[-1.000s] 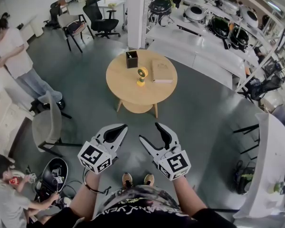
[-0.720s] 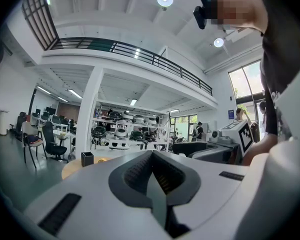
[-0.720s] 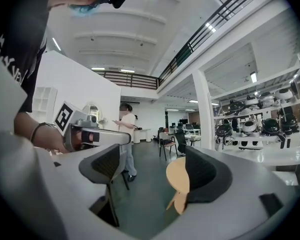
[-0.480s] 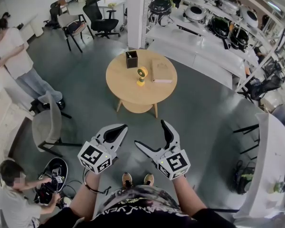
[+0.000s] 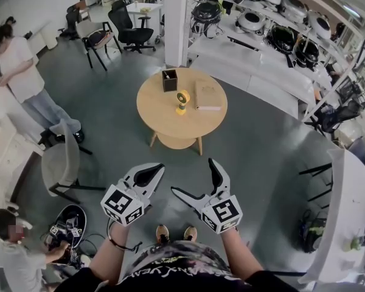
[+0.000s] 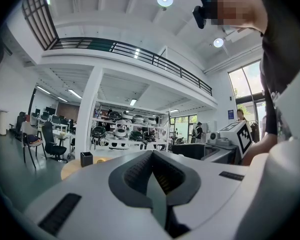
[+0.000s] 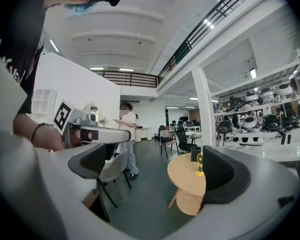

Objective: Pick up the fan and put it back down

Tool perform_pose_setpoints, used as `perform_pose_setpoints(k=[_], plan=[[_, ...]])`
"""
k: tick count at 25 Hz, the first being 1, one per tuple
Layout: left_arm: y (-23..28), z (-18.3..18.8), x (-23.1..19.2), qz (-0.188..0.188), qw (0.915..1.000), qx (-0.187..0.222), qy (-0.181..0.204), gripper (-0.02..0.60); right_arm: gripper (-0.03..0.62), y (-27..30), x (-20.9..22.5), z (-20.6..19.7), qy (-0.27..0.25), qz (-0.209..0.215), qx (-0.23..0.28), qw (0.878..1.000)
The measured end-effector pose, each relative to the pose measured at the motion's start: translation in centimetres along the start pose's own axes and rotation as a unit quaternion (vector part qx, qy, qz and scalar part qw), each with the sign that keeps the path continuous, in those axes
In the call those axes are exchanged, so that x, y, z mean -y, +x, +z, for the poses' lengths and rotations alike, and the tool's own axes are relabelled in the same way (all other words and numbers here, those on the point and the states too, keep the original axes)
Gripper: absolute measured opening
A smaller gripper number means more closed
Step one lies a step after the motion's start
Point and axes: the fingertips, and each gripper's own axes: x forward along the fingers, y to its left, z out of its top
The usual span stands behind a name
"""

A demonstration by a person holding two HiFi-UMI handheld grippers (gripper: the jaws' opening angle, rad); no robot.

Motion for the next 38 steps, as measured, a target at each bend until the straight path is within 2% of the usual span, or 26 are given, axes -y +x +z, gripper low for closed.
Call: perform_pose_setpoints(k=[12,27,32,38], plan=[[1.1,0.0,1.3,0.006,1.0000,0.000,0.003,0.017,0.586,-1.4,1.4,-0.3,-0.002,0.001,0.000,1.000],[4.0,-0.7,5.0,0.030,0.9995,-0.007,0.007,0.017,0.586,-5.0,4.8,-1.4,-0.005,0.020,-0.001,1.000],[5.6,-1.0,4.3,0.029,0.9995,-0.009,0.008,0.017,0.586,-4.3,6.3,-1.9,-0.002,0.019,-0.003,1.000],[7.8,-1.1,0.4,0.027,0.9996,-0.006,0.004,0.017,0.586,-0.9,8.6,-2.0,-0.003,0.014,-0.008,1.000]])
